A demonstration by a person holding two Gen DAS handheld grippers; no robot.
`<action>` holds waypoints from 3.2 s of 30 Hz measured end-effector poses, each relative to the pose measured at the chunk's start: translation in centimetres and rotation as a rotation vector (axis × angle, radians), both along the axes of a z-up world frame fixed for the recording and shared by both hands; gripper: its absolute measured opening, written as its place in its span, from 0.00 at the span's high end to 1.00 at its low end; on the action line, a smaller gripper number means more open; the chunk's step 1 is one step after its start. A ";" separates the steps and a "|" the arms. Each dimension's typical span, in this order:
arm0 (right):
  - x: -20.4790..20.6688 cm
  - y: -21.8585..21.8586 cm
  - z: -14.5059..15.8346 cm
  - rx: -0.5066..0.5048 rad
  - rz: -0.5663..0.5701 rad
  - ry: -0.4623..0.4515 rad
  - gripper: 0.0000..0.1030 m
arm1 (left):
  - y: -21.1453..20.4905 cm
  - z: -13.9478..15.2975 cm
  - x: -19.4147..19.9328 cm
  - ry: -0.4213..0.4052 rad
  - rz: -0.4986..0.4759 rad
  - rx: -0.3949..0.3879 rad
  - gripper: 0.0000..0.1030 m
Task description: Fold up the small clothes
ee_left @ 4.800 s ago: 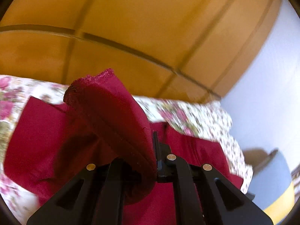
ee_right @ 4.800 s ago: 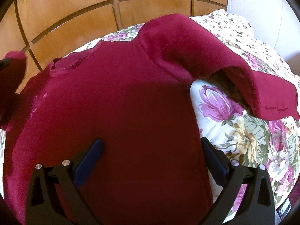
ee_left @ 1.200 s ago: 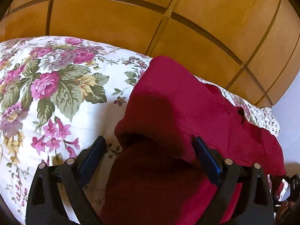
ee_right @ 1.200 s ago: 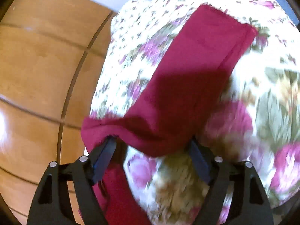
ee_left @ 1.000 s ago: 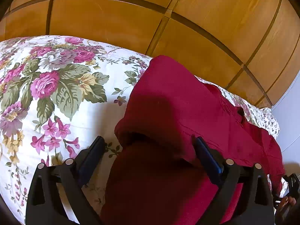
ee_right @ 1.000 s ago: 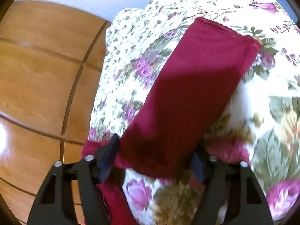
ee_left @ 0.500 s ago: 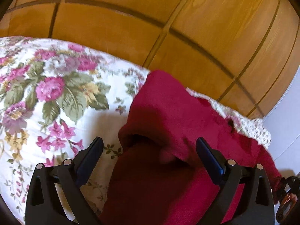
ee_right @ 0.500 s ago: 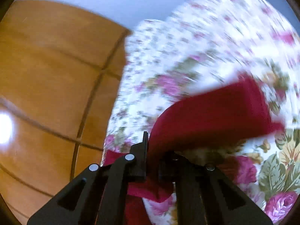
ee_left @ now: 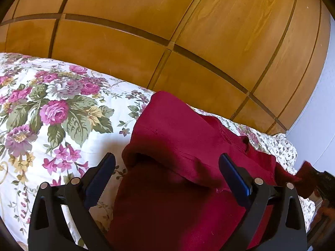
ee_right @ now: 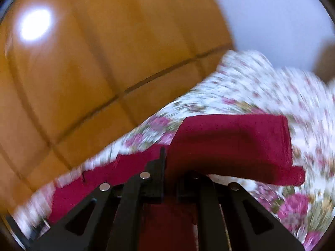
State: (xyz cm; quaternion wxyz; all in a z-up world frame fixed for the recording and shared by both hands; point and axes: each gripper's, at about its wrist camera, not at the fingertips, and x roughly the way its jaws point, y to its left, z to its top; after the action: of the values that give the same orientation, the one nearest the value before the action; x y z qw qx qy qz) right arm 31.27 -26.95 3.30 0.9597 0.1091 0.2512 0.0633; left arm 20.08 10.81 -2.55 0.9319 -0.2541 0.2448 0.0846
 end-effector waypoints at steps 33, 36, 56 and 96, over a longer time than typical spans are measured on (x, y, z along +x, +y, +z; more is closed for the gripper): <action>-1.2 -2.7 -7.3 0.496 0.076 0.344 0.35 | -6.8 1.3 3.9 0.153 -0.354 -0.124 0.24; -0.9 -4.0 -8.9 0.595 0.048 0.387 0.36 | -7.5 -0.5 4.9 0.212 -0.375 -0.158 0.25; 3.3 -5.7 -11.7 0.765 -0.059 0.344 0.66 | -6.2 0.2 3.7 0.076 -0.401 -0.094 0.91; 0.9 -9.2 -11.8 0.653 -0.157 0.352 0.95 | -3.9 -2.1 6.7 0.175 -0.371 -0.124 0.92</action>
State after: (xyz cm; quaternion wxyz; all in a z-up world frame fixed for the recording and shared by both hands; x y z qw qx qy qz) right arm 32.22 -36.13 -8.48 0.8184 0.4376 0.3696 0.0464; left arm 26.78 6.95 -4.68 0.8892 -0.2532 0.3722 -0.0817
